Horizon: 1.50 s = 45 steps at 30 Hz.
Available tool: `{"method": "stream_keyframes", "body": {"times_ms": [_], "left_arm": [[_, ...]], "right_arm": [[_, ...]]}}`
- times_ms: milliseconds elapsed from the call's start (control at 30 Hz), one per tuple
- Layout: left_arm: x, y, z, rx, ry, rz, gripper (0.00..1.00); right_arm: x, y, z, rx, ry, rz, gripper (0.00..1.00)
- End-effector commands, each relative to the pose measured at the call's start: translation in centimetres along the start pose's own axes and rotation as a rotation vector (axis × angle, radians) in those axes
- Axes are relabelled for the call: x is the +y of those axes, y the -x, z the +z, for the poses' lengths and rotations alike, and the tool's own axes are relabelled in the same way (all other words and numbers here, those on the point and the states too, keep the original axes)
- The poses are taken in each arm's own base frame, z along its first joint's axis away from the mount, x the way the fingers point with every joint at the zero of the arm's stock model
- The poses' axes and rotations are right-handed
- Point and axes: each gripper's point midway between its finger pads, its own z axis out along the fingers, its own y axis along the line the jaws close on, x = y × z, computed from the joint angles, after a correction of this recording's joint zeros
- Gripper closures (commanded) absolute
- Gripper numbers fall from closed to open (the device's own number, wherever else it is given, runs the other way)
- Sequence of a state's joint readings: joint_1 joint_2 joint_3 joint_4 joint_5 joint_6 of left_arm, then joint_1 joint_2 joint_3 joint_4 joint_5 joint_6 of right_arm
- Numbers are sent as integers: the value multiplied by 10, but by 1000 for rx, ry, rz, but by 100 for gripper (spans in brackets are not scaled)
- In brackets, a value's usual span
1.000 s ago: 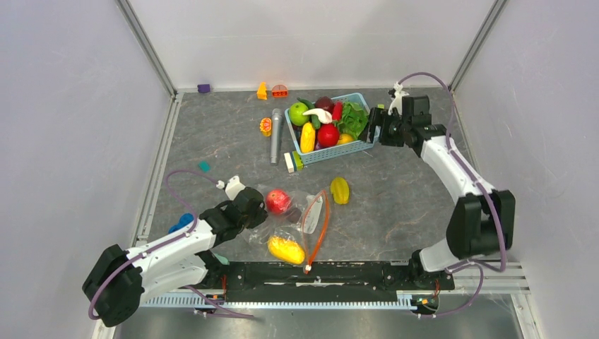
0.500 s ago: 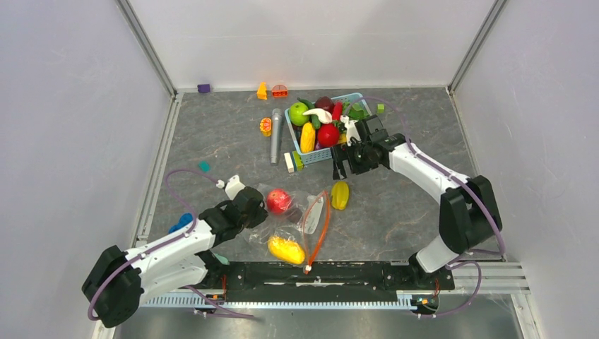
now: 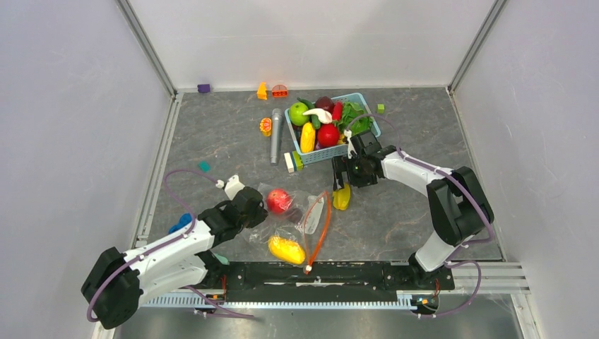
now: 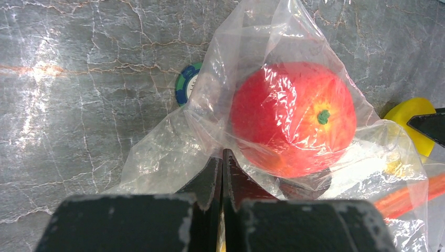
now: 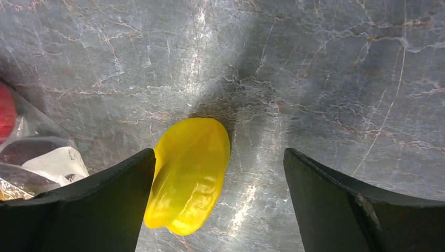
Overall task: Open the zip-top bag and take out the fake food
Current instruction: Pick up the fake fruit from the center of the board.
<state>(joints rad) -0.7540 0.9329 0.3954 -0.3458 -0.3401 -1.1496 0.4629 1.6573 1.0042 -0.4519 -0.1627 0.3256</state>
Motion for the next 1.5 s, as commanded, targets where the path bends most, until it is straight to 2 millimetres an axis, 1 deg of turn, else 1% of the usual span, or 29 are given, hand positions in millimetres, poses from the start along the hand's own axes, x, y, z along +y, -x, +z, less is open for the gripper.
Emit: {"method": "stream_keyframes", "body": {"times_ms": [0, 100, 267, 300, 567, 667, 767, 833, 967, 1033, 1167, 1333, 1367, 1400, 1467], "left_arm": [[-2, 9, -1, -38, -4, 21, 98], [-2, 8, 0, -38, -7, 20, 98], [-2, 7, 1, -36, -10, 14, 98], [-1, 7, 1, -35, -9, 14, 98], [0, 6, 1, -34, -10, 8, 98], [0, 6, 2, -36, -13, 7, 98], [-1, 6, 3, -37, -18, 1, 98], [-3, 5, 3, -35, -25, -2, 98], [-4, 5, 3, -31, -27, 3, 98], [-4, 4, 3, -30, -28, 6, 98], [-4, 5, 3, -30, -30, 13, 98], [-4, 4, 4, -29, -27, 20, 98], [-5, 4, 4, -29, -28, 19, 98], [-5, 4, 4, -28, -30, 19, 98], [-5, 4, 5, -26, -29, 19, 98]], "right_arm": [[10, 19, 0, -83, 27, 64, 2], [11, 15, 1, -73, 38, 65, 9], [15, 4, 1, -49, 70, 70, 28], [15, 3, 1, -48, 72, 69, 29], [18, -5, -4, -13, 86, 35, 27], [16, -7, -9, 6, 65, 12, 21], [12, -7, -13, 18, 38, -11, 19], [11, -8, -14, 28, 32, -16, 22], [13, -9, -17, 35, 27, -29, 33], [13, -10, -20, 38, 21, -40, 37], [11, -9, -27, 53, -4, -87, 37], [-1, -13, -35, 88, -70, -146, 37], [-3, -13, -35, 88, -76, -148, 37], [-2, -12, -35, 85, -76, -148, 34], [0, -10, -34, 83, -69, -143, 30]]}}
